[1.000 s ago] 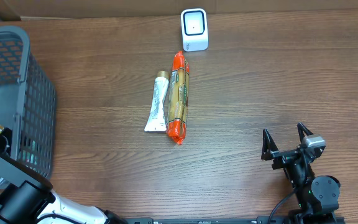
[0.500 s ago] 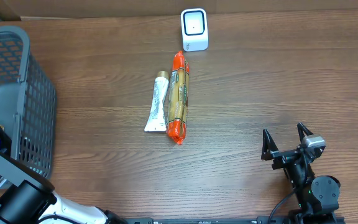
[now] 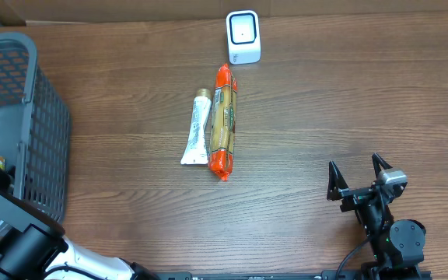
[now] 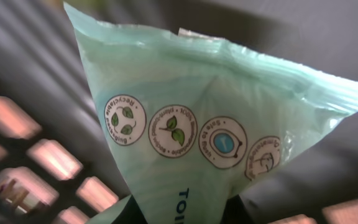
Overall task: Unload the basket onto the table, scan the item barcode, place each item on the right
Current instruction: 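Reach into the basket and grasp the green toilet-paper pack, then carry the green pack out and set it left of the tube, then reach the left gripper into the basket toward the yellow Pokka carton, then grasp the Pokka carton with the left gripper and lift it out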
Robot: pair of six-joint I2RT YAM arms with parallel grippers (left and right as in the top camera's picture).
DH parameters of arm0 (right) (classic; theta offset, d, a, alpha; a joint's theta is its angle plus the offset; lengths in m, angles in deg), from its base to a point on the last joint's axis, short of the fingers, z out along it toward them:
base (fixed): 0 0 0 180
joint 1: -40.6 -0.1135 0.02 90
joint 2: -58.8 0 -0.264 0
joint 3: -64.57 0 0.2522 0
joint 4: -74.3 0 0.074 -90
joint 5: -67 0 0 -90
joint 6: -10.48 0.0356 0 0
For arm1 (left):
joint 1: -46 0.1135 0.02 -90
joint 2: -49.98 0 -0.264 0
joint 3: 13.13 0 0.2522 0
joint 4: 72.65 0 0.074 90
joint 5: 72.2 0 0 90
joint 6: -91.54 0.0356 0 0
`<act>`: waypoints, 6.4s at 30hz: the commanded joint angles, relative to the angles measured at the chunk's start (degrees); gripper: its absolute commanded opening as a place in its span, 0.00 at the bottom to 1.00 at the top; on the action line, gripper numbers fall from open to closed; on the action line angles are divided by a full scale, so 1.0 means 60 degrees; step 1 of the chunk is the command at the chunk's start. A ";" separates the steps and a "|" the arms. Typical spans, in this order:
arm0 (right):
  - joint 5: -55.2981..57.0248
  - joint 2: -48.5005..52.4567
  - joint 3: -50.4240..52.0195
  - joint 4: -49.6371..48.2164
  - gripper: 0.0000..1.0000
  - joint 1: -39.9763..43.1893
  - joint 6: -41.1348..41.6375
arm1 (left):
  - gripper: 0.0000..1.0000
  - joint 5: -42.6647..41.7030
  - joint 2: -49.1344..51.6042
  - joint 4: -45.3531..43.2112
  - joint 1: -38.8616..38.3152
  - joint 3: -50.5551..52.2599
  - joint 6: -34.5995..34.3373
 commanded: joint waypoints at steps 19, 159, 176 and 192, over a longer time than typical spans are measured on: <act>0.0062 -0.0087 0.0102 -0.0040 1.00 0.0036 0.0033 | 0.04 -0.2361 -0.1647 0.3566 -0.2368 -0.9380 0.0408; 0.0062 -0.0087 0.0102 -0.0040 1.00 0.0036 0.0033 | 0.96 0.1395 0.0863 -0.4750 -0.0364 0.0517 0.4739; 0.0062 -0.0087 0.0102 -0.0040 1.00 0.0036 0.0033 | 0.89 0.1381 0.1392 -0.6116 -0.0200 0.0517 0.5526; 0.0062 -0.0087 0.0102 -0.0040 1.00 0.0036 0.0033 | 0.12 0.0601 0.2448 -0.5308 -0.0342 0.0514 0.4284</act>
